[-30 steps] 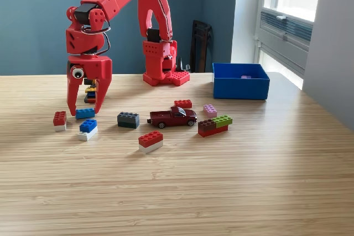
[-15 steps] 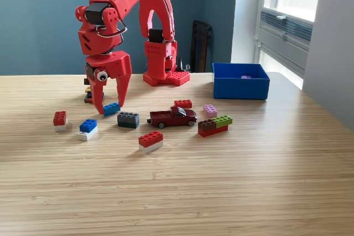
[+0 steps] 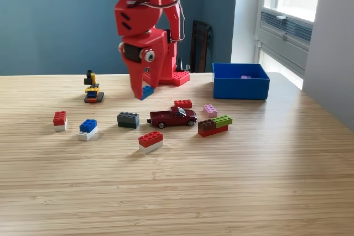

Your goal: Grasp a lego block and put it in the bin.

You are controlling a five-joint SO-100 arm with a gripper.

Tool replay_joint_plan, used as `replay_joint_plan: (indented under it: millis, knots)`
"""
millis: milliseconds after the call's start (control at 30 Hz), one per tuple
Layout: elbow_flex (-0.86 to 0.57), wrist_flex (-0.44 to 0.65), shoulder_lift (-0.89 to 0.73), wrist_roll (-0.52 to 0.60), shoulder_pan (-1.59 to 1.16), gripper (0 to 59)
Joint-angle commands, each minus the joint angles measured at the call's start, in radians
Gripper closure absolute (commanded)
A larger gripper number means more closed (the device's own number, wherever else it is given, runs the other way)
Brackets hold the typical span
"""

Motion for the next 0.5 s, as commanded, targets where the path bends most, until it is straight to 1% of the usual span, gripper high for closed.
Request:
replay_joint_plan:
  millis: [33,300,500]
  knots:
    - [-0.083,0.054,0.037,0.028,-0.221,58.5]
    - [-0.129,0.101,0.037,0.066,-0.548,58.5]
    - [-0.135,0.115,0.035,0.035,-0.71,58.5]
